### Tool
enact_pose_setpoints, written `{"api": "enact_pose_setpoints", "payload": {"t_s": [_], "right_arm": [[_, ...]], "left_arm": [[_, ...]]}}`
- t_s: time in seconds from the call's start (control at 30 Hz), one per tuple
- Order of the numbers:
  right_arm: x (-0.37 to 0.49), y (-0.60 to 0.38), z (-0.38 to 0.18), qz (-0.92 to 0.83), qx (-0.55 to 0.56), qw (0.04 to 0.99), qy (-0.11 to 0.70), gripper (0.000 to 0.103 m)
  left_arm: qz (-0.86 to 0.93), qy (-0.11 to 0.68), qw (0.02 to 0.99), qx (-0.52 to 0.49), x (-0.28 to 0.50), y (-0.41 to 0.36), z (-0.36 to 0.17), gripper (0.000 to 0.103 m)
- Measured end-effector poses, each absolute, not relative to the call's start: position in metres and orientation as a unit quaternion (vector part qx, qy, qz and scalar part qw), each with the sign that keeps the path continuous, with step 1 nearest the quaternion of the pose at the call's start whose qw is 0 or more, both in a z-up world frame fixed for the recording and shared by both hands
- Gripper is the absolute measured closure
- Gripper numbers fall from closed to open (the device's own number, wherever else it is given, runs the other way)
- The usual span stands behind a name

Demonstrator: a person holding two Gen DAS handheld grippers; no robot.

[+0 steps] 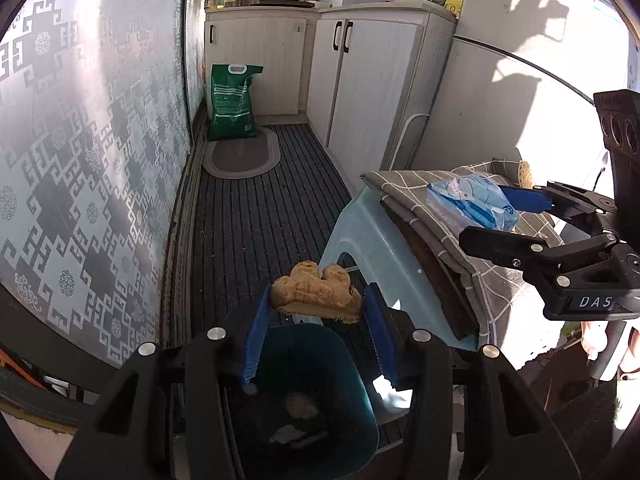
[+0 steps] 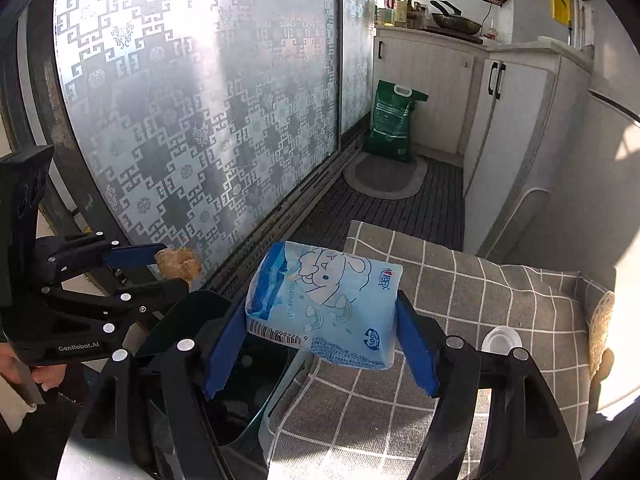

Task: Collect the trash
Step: 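Carry both items over the teal bin and open both tools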

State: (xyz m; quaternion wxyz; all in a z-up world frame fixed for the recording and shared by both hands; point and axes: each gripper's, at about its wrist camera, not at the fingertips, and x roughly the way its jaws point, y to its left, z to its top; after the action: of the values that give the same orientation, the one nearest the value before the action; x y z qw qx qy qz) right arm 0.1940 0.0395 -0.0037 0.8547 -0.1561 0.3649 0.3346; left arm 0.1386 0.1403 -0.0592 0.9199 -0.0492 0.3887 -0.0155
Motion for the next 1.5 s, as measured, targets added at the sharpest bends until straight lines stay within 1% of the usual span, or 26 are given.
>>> {"api": "enact_pose_setpoints", "payload": {"t_s": [0.47,0.77,1.17,1.4,1.5], "right_arm": [[0.16,0.107,-0.026,0.393,-0.204,0.81,0.384,0.031],[0.151,0.13,-0.046,0.404,-0.228,0.788,0.406,0.031],[0.15,0.149,-0.076,0.403,-0.239,0.762,0.446,0.031],[0.153,0.156,-0.105,0.396,-0.251,0.743,0.478,0.031],[0.156,0.158,-0.115,0.394,-0.249,0.738,0.487,0.031]], "left_arm": [[0.008,0.456,0.889,-0.034,0.116,0.171,-0.116,0.053],[0.011,0.512,0.858,-0.05,0.11,0.187,-0.16,0.053],[-0.002,0.583,0.812,-0.02,0.102,0.183,-0.216,0.053],[-0.009,0.586,0.81,-0.017,0.096,0.185,-0.22,0.053],[-0.009,0.578,0.816,-0.021,0.097,0.186,-0.214,0.056]]}}
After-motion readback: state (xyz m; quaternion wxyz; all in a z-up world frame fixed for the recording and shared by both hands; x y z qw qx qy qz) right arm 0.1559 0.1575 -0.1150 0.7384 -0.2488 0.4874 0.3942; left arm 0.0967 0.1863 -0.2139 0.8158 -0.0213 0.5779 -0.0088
